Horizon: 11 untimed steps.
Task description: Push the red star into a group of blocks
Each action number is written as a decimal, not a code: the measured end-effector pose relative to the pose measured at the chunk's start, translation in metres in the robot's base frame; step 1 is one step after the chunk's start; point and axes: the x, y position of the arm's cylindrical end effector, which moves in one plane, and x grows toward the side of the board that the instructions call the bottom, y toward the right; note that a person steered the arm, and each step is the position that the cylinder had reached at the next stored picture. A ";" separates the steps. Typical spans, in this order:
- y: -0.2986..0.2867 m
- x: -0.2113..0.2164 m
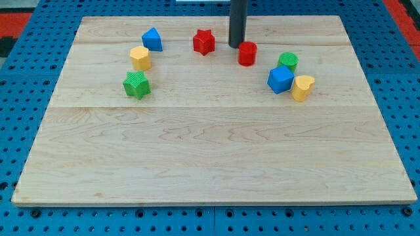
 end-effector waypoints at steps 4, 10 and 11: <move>-0.014 -0.082; 0.024 0.014; 0.047 0.014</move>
